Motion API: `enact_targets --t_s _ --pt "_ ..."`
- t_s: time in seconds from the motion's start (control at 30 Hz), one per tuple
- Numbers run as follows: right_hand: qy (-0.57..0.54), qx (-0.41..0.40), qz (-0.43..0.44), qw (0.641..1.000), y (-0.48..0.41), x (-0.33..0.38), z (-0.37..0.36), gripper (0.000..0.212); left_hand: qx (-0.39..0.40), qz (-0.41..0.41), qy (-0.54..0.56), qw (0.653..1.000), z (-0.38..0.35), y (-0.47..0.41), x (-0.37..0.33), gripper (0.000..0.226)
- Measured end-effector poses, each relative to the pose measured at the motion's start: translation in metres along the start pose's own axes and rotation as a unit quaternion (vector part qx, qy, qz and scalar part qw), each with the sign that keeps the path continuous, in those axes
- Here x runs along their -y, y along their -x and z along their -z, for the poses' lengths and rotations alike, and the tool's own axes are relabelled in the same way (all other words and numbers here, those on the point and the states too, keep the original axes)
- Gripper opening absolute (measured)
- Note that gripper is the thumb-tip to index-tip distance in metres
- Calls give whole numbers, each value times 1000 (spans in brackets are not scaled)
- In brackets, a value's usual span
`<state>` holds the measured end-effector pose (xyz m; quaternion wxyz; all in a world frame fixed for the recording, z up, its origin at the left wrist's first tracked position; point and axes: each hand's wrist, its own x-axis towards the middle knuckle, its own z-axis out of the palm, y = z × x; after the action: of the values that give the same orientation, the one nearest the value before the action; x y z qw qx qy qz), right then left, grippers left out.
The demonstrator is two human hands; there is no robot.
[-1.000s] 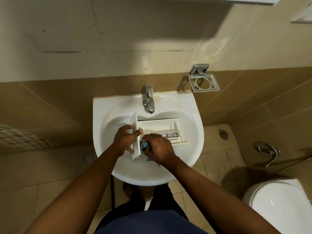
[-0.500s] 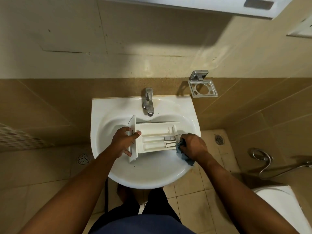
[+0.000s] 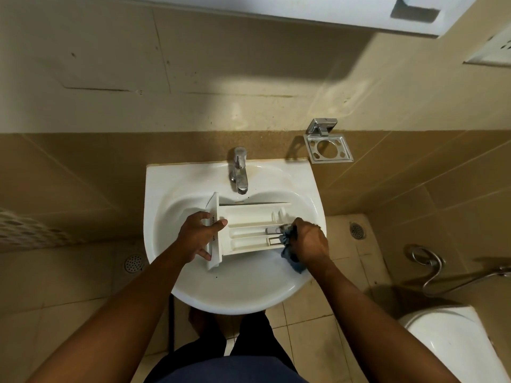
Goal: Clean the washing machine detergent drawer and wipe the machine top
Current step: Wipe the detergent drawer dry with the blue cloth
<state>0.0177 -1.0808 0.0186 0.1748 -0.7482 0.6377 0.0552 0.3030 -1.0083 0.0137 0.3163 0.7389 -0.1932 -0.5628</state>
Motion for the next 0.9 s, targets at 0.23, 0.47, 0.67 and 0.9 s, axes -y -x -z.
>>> enact_targets --t_s 0.23,0.47,0.67,0.9 --pt "-17 17 79 997 12 49 -20 39 -4 -4 -6 1000 -1 -1 0 73" --pt "-135 -25 277 951 30 75 -33 19 -5 0 -19 1000 -2 -3 -1 72" --pt "-101 35 254 961 17 19 -3 34 1 4 -2 1000 0 -2 0 73" --pt "-69 12 129 989 -4 -2 15 19 -1 7 10 1000 0 2 -1 72"
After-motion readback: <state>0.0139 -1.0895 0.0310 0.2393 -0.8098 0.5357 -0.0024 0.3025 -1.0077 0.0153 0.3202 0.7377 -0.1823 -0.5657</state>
